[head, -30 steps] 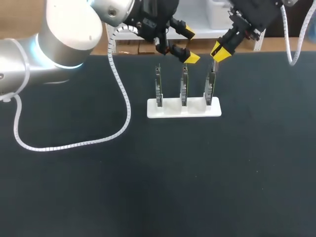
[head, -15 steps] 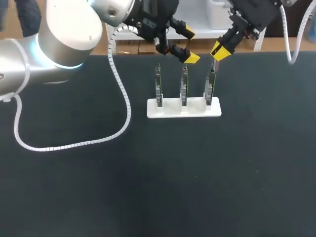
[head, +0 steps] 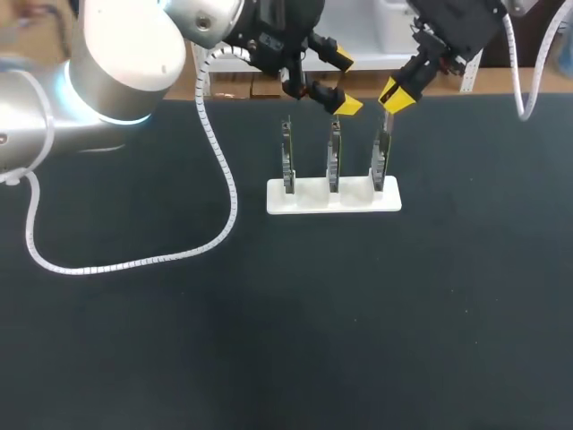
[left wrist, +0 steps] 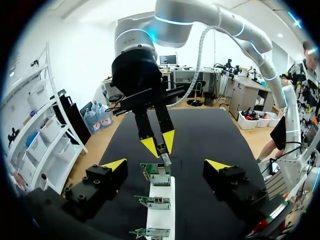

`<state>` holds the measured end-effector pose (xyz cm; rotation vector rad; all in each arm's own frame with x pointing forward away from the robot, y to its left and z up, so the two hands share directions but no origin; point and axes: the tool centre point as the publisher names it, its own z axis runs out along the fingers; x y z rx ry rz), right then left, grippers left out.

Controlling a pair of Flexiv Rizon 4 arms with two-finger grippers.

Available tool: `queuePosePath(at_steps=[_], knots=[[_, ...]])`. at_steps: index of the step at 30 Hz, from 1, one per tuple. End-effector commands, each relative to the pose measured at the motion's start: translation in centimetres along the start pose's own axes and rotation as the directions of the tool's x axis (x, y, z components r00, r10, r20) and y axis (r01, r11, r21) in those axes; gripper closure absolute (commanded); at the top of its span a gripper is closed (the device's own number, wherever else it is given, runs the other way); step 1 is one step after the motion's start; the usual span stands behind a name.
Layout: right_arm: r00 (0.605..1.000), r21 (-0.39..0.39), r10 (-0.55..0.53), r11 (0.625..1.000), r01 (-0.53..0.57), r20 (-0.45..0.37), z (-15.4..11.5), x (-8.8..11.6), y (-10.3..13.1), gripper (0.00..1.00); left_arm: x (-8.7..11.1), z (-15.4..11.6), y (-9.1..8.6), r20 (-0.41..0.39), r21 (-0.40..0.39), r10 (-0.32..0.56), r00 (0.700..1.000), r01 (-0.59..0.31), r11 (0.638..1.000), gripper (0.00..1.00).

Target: Pick up the optical module with the left hand, and insert it into the network port with the right hand.

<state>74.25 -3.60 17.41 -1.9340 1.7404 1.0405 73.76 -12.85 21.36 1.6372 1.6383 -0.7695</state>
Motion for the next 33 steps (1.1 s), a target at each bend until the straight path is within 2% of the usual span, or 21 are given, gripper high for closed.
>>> queuePosePath(at_steps=[1, 15, 33], knots=[[1.0, 0.0, -0.001, 1.0, 0.001, -0.001, -0.3, 0.0, -0.1, 1.0, -0.1, 0.0, 0.1, -0.008, 0.003, -0.002, 1.0, 0.003, 1.0, 0.0], [0.999, -0.003, 0.002, 1.0, -0.002, -0.042, -0.2, 0.1, -0.7, 1.0, -0.1, 0.0, 0.1, -0.008, 0.003, -0.002, 1.0, 0.003, 1.0, 0.0], [0.999, 0.005, -0.004, 1.0, 0.005, -0.034, 0.0, 0.5, -1.2, 1.0, -0.1, 0.0, 0.1, -0.008, 0.003, -0.002, 1.0, 0.003, 1.0, 0.0]])
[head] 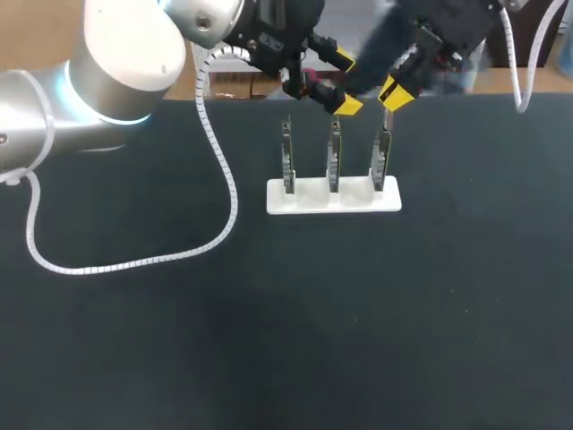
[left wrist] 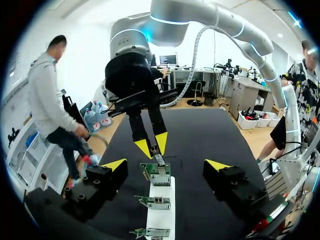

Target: Pick up the optical module with the left hand, and insert it into the network port with the right hand.

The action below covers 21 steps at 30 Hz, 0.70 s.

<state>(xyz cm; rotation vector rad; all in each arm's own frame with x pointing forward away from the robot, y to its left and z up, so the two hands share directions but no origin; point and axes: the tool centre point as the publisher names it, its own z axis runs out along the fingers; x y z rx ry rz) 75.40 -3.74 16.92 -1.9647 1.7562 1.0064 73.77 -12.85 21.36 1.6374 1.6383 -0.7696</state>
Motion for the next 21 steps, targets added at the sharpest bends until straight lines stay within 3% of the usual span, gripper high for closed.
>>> queuePosePath(at_steps=[1, 21], knots=[[1.0, 0.001, -0.001, 1.0, 0.001, 0.003, 0.12, 0.09, -0.06, 1.0, -0.15, -0.03, 0.14, -0.008, 0.003, -0.003, 1.0, 0.003, 1.0, 0.0], [1.0, 0.01, -0.017, 1.0, 0.016, 0.01, 0.19, -0.24, -0.37, 1.0, -0.15, -0.03, 0.14, -0.008, 0.003, -0.003, 1.0, 0.003, 1.0, 0.0]])
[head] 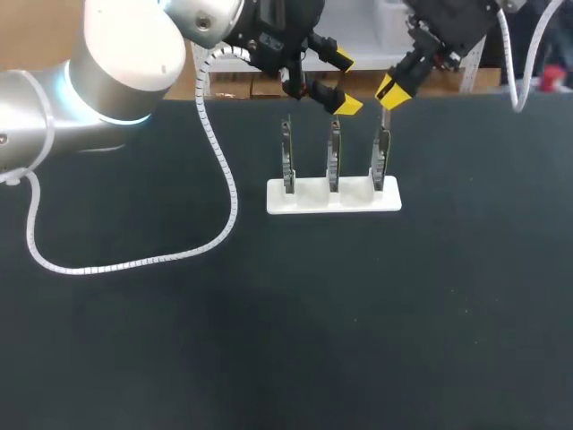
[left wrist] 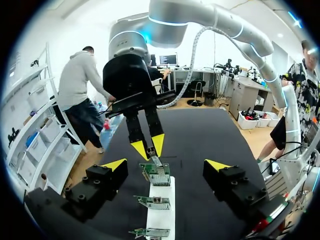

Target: Pick up the optical module with the left hand, and insert it into the network port with the right hand.

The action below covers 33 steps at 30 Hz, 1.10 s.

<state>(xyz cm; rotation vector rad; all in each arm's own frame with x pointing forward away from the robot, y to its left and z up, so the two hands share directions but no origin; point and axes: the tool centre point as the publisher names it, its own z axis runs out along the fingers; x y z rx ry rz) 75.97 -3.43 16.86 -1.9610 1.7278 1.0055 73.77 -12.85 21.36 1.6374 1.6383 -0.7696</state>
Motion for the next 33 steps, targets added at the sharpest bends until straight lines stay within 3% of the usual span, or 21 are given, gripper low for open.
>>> queuePosePath(at_steps=[1, 11, 33], knots=[[1.0, 0.002, 0.004, 1.0, -0.004, -0.006, 0.2, 0.0, 0.3, 1.0, -0.2, 0.0, 0.1, -0.008, 0.003, -0.003, 1.0, 0.003, 1.0, 0.0], [1.0, 0.017, 0.022, 1.0, -0.022, -0.004, 0.6, 0.3, 1.1, 1.0, -0.2, 0.0, 0.1, -0.008, 0.003, -0.003, 1.0, 0.003, 1.0, 0.0], [1.0, 0.199, -0.022, 0.98, 0.026, -0.022, 0.6, -0.1, 2.3, 1.0, -0.2, 0.0, 0.1, -0.008, 0.003, -0.003, 1.0, 0.003, 1.0, 0.0]])
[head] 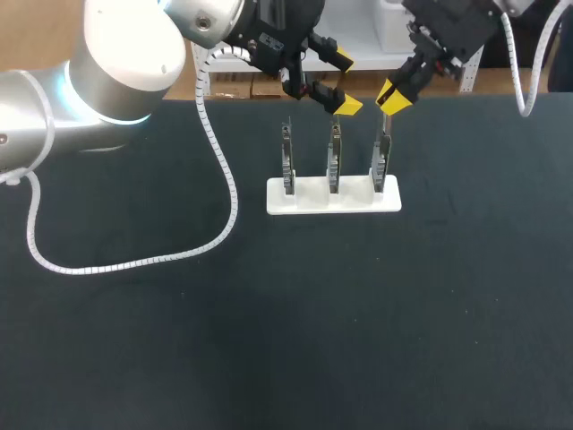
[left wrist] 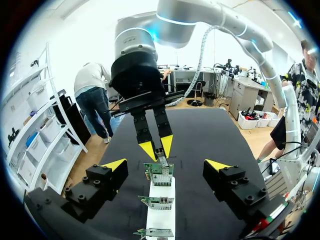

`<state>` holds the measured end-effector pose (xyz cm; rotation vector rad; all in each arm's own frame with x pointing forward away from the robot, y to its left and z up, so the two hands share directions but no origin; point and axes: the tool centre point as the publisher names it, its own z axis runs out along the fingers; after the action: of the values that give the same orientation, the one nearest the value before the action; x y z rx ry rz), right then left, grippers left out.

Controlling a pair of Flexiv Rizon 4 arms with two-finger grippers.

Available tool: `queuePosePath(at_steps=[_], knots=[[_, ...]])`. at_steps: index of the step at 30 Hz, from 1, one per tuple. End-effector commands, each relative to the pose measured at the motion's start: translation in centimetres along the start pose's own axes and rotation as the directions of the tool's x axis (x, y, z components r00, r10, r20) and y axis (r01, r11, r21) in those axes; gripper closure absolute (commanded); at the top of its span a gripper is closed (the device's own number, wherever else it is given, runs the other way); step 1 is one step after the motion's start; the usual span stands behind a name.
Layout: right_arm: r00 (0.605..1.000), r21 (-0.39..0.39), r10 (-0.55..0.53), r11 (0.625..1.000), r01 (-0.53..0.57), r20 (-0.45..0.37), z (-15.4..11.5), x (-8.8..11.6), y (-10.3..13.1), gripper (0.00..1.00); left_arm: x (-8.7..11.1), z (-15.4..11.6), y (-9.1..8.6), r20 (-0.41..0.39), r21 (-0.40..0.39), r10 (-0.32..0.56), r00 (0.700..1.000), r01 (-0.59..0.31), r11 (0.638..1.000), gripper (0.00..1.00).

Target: Pick up the optical module with the left hand, and insert it into the network port with the right hand.

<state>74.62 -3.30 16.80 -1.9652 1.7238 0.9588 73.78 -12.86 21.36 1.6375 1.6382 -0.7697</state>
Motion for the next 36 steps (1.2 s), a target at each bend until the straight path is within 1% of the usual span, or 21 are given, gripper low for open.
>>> queuePosePath(at_steps=[1, 5, 10, 18, 36], knots=[[1.0, 0.178, -0.009, 0.984, 0.01, -0.007, -0.03, -0.15, 1.1, 1.0, -0.15, -0.03, 0.13, -0.008, 0.003, -0.003, 1.0, 0.003, 1.0, 0.0], [1.0, 0.203, -0.022, 0.979, 0.025, -0.016, -0.56, -0.41, 1.17, 1.0, -0.15, -0.03, 0.13, -0.008, 0.003, -0.003, 1.0, 0.003, 1.0, 0.0], [1.0, 0.215, -0.024, 0.976, 0.027, -0.019, -0.71, -0.52, 1.2, 1.0, -0.15, -0.03, 0.13, -0.008, 0.003, -0.003, 1.0, 0.003, 1.0, 0.0], [1.0, 0.23, -0.001, 0.973, 0.001, 0.0, -0.5, -0.14, 0.85, 1.0, -0.15, -0.03, 0.13, -0.008, 0.003, -0.003, 1.0, 0.003, 1.0, 0.0], [1.0, 0.207, 0.005, 0.978, -0.008, 0.018, -0.06, 0.19, 0.23, 1.0, -0.15, -0.03, 0.13, -0.008, 0.003, -0.003, 1.0, 0.003, 1.0, 0.0]])
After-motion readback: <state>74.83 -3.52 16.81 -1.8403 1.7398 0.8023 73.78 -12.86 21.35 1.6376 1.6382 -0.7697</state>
